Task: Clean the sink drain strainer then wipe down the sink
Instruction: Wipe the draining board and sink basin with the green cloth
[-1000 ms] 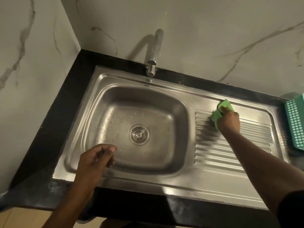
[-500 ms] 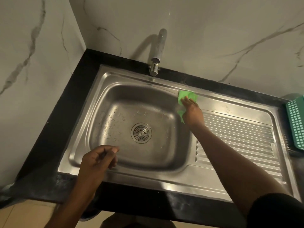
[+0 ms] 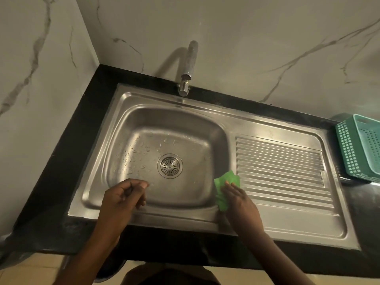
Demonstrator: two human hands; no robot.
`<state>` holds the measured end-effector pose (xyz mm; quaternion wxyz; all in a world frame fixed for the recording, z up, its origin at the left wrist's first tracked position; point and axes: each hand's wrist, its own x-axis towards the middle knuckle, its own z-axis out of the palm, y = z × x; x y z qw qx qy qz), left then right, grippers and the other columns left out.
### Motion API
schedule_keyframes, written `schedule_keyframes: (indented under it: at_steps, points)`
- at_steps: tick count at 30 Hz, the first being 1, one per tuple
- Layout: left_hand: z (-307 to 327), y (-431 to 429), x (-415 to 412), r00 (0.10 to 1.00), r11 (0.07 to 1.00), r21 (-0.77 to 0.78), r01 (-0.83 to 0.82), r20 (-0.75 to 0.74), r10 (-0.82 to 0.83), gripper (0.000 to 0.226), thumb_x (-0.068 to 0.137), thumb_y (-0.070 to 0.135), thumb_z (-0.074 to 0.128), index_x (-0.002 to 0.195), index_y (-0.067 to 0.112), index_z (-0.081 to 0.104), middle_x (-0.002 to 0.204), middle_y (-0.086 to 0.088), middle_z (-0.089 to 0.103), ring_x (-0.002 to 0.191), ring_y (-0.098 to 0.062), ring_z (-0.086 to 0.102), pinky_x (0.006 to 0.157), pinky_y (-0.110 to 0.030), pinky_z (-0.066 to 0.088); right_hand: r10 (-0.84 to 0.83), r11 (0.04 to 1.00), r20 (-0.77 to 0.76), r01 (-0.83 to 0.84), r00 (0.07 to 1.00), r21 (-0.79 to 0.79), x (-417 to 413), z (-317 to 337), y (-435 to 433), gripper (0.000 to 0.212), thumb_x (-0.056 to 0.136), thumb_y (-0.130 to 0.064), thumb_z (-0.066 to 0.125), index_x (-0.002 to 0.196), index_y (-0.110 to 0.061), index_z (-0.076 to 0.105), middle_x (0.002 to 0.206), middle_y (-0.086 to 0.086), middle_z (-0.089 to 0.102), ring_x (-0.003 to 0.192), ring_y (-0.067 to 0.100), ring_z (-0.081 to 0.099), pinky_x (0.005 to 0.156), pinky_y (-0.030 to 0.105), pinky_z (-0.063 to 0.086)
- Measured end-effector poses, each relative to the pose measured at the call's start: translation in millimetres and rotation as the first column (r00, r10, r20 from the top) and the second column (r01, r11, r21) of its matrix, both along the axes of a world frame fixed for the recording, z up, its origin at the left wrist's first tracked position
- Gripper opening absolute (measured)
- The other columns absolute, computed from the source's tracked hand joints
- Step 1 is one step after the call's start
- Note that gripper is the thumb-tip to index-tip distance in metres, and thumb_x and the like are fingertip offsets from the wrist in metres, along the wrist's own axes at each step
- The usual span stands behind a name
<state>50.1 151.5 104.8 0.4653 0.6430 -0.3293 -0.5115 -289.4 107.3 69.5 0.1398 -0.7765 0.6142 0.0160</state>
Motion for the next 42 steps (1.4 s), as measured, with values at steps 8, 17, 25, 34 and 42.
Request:
schedule_keyframes:
  at_steps: [8, 17, 25, 34, 42]
  points:
    - [4, 4, -2, 0.998, 0.997, -0.019, 0.069, 0.008, -0.069, 0.022, 0.100, 0.013, 0.067, 0.089, 0.026, 0.082, 0.071, -0.012, 0.071, 0.066, -0.019, 0.066, 0.076, -0.043, 0.058, -0.206, 0.931, 0.014, 0.192, 0.978, 0.309, 28, 32, 56, 0.045, 0.100, -0.026, 0.058, 0.144, -0.033, 0.060, 0.144, 0.004, 0.062, 0.125, 0.023, 0.062, 0.101, 0.034, 0.053]
    - [0, 9, 0, 0.996, 0.995, -0.042, 0.092, 0.003, -0.092, 0.021, 0.100, 0.016, 0.067, 0.091, 0.028, 0.082, 0.070, -0.007, 0.072, 0.064, -0.016, 0.067, 0.074, -0.041, 0.057, -0.890, 0.427, 0.457, 0.332, -0.012, 0.841, -16, 96, 17, 0.037, 0.080, 0.013, 0.038, 0.104, 0.006, 0.066, 0.084, 0.027, 0.064, 0.070, 0.036, 0.063, 0.060, 0.036, 0.054]
    - [-1, 15, 4, 0.998, 0.998, -0.031, 0.063, 0.003, -0.063, 0.023, 0.100, 0.016, 0.068, 0.091, 0.031, 0.082, 0.073, -0.007, 0.072, 0.065, -0.015, 0.069, 0.073, -0.035, 0.058, -0.429, 0.903, 0.007, 0.429, 0.903, 0.000, -56, 56, 6, 0.045, 0.092, -0.018, 0.071, 0.137, -0.016, 0.064, 0.136, 0.008, 0.066, 0.122, 0.032, 0.060, 0.095, 0.040, 0.053]
    - [-1, 10, 2, 1.000, 1.000, 0.006, 0.021, -0.010, -0.021, 0.024, 0.100, 0.011, 0.067, 0.092, 0.029, 0.083, 0.074, -0.010, 0.072, 0.067, -0.018, 0.068, 0.075, -0.037, 0.060, -0.568, 0.822, -0.055, 0.569, 0.822, 0.022, -9, 4, 4, 0.063, 0.101, -0.055, 0.051, 0.155, -0.027, 0.035, 0.132, 0.015, 0.044, 0.117, 0.038, 0.048, 0.091, 0.053, 0.054]
    - [-3, -17, -17, 0.999, 1.000, -0.003, 0.011, -0.031, -0.011, 0.022, 0.099, 0.010, 0.068, 0.085, 0.021, 0.080, 0.069, -0.017, 0.067, 0.063, -0.019, 0.063, 0.067, -0.032, 0.057, -0.504, 0.860, 0.189, 0.511, 0.843, 0.015, -40, 14, -43, 0.017, 0.096, -0.011, 0.064, 0.101, -0.013, 0.081, 0.083, 0.012, 0.072, 0.073, 0.034, 0.069, 0.065, 0.036, 0.051]
